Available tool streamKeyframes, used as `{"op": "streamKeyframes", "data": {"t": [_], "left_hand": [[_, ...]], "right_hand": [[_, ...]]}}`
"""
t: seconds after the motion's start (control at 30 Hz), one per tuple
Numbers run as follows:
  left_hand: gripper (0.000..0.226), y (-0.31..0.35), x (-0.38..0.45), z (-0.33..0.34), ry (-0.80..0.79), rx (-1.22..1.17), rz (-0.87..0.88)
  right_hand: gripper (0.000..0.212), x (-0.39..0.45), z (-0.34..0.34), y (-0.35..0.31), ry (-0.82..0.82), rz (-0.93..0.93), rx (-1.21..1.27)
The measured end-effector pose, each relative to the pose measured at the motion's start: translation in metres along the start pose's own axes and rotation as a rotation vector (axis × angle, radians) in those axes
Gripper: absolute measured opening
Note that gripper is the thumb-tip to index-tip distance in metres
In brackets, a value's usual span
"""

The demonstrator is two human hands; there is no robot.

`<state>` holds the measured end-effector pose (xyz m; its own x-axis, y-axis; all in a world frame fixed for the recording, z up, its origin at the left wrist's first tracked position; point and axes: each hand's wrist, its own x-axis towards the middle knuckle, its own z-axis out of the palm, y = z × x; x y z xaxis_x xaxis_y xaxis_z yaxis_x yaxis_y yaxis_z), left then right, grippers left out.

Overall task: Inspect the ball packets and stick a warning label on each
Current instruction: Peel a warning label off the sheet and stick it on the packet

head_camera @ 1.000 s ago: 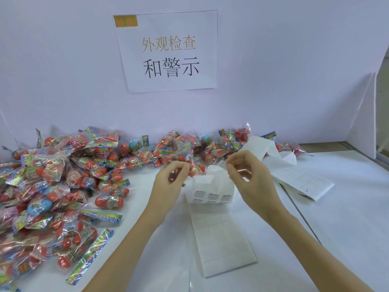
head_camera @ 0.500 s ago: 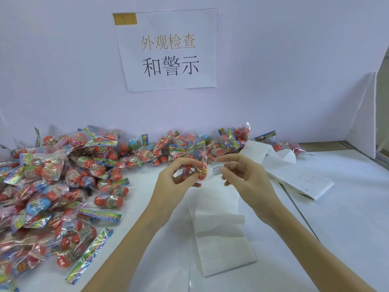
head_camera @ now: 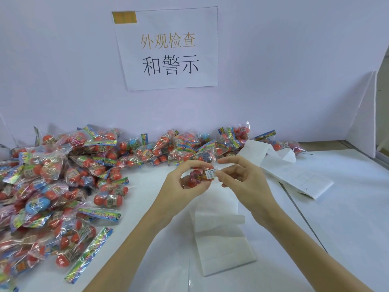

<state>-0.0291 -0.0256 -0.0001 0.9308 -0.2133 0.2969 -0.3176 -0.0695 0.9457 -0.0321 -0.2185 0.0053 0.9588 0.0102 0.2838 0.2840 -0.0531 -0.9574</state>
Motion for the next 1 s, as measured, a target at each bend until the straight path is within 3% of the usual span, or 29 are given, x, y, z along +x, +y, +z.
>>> {"op": "streamKeyframes", "data": {"t": [1.0], "left_hand": [[0.023, -0.0047, 0.0008, 0.0090, 0.097, 0.012, 0.040]], "right_hand": [[0.018, -0.0060, 0.0059, 0.0010, 0.014, 0.009, -0.070]]}}
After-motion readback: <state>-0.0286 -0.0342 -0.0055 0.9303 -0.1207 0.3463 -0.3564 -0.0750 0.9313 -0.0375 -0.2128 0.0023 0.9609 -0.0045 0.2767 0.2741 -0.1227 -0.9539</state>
